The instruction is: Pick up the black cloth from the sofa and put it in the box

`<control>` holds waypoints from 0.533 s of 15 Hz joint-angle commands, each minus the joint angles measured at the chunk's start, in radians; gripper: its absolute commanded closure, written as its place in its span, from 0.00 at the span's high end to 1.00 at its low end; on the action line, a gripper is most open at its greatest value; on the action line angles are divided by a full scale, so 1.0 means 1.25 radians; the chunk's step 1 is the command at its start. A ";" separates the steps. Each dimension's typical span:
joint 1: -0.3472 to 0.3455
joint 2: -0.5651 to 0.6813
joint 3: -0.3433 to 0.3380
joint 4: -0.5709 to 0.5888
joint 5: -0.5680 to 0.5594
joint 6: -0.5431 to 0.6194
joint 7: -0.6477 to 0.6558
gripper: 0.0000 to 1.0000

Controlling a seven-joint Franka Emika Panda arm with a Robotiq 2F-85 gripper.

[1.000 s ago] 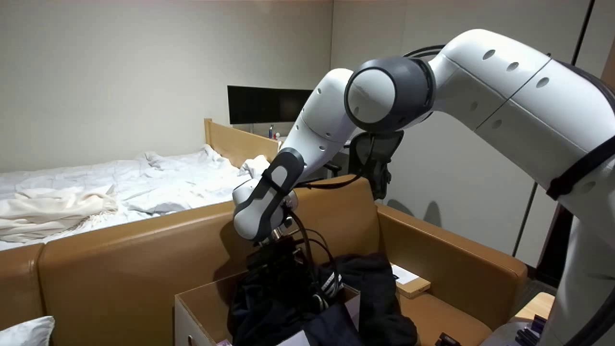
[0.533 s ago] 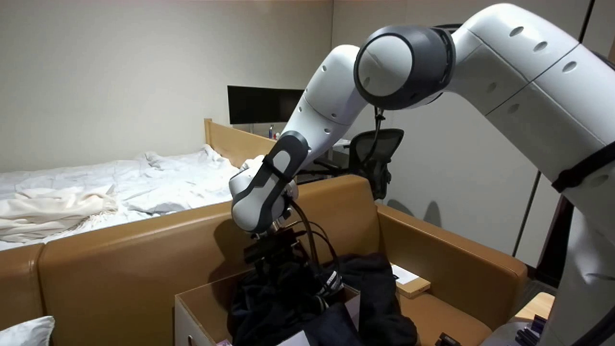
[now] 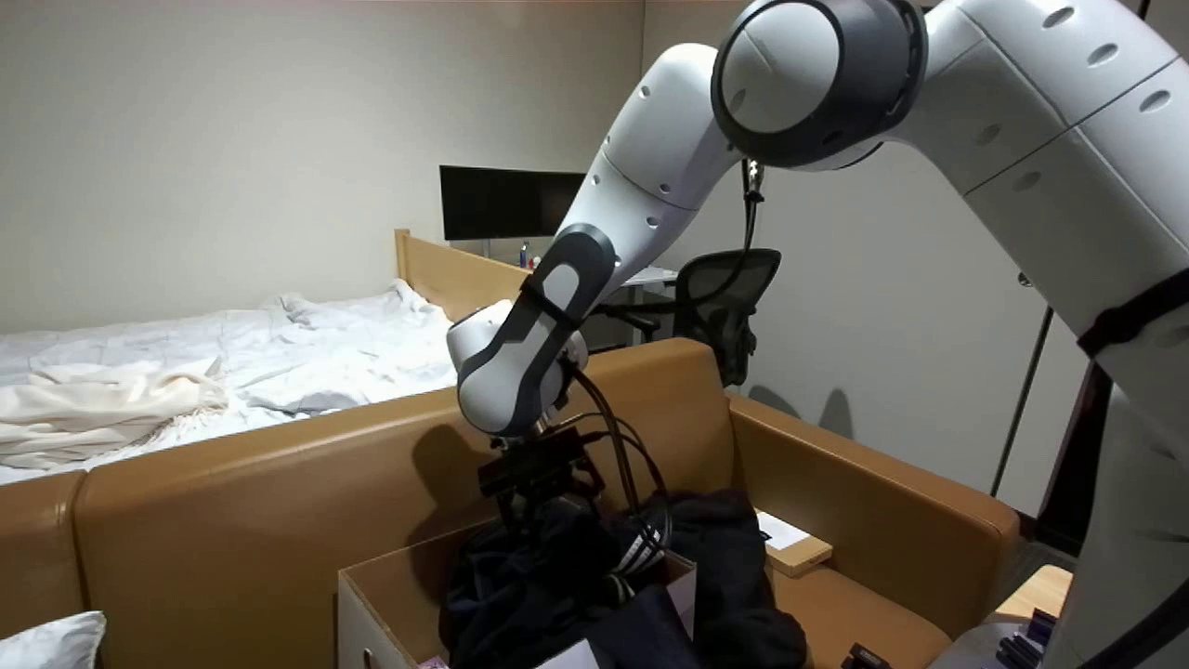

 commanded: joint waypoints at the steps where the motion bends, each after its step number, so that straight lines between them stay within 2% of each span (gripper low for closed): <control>1: 0.000 -0.043 -0.002 -0.073 -0.022 0.028 0.008 1.00; 8: 0.001 -0.097 0.000 -0.182 -0.029 0.103 0.021 1.00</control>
